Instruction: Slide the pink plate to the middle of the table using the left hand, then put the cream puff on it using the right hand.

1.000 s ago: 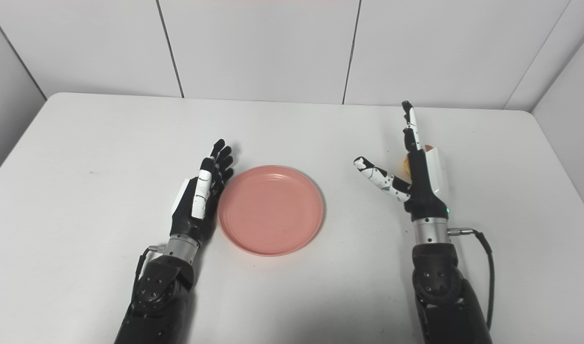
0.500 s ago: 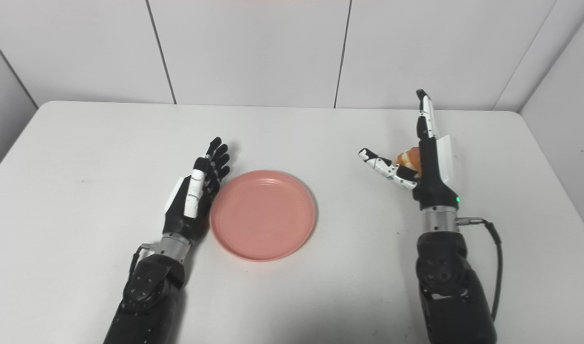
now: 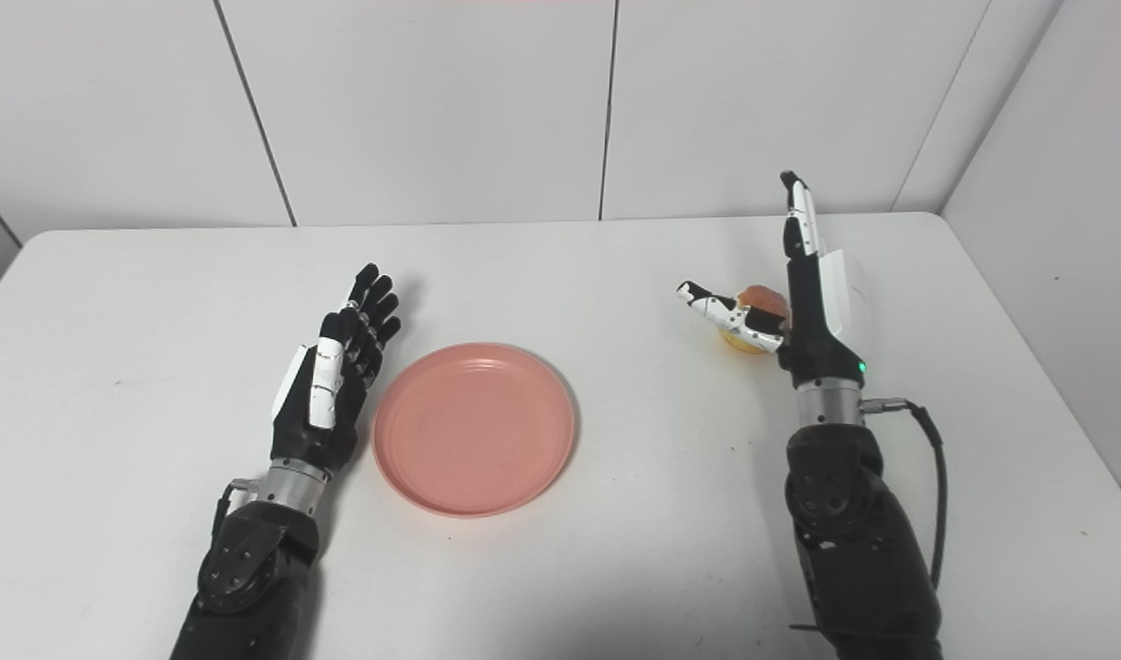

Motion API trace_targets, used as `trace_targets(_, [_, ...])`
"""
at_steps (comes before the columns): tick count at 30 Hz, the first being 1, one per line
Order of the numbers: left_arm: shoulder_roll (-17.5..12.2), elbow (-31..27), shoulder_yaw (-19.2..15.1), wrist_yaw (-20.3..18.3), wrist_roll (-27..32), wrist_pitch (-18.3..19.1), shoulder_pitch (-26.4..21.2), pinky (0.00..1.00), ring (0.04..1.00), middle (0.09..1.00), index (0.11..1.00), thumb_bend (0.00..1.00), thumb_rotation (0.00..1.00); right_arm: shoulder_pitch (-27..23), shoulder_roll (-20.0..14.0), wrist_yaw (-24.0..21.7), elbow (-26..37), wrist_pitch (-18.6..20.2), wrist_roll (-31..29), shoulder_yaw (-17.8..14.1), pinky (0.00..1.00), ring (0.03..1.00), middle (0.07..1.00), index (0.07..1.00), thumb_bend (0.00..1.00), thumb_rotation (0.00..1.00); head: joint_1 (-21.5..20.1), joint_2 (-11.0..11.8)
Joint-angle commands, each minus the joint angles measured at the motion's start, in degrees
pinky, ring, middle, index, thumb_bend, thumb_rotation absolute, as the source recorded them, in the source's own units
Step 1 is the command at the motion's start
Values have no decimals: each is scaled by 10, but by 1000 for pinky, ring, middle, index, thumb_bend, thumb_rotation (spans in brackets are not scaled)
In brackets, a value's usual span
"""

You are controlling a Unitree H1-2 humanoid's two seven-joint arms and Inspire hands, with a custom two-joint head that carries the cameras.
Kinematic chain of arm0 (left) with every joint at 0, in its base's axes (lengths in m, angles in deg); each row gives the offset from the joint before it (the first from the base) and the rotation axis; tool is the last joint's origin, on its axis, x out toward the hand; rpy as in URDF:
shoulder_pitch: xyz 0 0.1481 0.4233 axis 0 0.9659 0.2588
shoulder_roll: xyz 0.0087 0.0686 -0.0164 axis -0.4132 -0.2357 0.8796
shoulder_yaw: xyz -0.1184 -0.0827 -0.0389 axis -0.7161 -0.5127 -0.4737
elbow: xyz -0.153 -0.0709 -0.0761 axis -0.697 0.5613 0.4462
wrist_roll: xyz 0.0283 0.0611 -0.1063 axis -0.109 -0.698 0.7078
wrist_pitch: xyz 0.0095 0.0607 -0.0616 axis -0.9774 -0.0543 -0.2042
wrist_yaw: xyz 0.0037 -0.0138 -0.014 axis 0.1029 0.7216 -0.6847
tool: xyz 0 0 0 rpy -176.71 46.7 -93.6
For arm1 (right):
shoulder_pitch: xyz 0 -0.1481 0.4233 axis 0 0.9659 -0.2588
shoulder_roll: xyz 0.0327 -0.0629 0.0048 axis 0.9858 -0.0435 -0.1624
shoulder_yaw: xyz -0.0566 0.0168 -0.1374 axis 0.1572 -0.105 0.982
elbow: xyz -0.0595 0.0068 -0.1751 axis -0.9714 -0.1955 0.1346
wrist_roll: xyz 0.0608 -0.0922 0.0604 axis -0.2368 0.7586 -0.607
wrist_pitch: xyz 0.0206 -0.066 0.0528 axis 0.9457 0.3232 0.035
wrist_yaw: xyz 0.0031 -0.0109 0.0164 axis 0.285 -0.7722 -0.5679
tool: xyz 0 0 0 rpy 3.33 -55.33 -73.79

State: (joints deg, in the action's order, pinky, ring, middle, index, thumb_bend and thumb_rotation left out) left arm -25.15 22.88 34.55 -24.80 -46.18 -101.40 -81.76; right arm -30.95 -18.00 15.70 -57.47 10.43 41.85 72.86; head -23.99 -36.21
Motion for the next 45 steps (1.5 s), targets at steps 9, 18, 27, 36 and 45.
trace_targets(9, [-24,71,-9,-15,5,-17,51,1000,1000,996,1000,702,1000,-28,-21,19,-4,41,6,-10,843,945,975,971,688,390,-9,0])
trace_targets(18, [-24,68,-9,-14,6,-18,53,1000,995,992,993,695,1000,-31,-28,-2,-15,74,-24,-11,810,922,961,952,702,350,-8,-4])
trace_targets(27, [-24,48,-5,-13,4,-2,59,1000,998,995,1000,697,1000,-32,-38,-34,-25,112,-17,13,804,900,957,948,663,298,-7,-5])
trace_targets(36, [-24,43,-4,-13,4,3,61,1000,998,996,1000,696,1000,-34,-39,-34,-44,99,-20,31,780,889,954,952,663,191,-6,-5])
trace_targets(45, [-23,38,-3,-12,3,4,63,1000,997,993,1000,692,1000,-42,-41,-25,-72,98,-11,47,758,873,941,947,607,98,-5,-8])
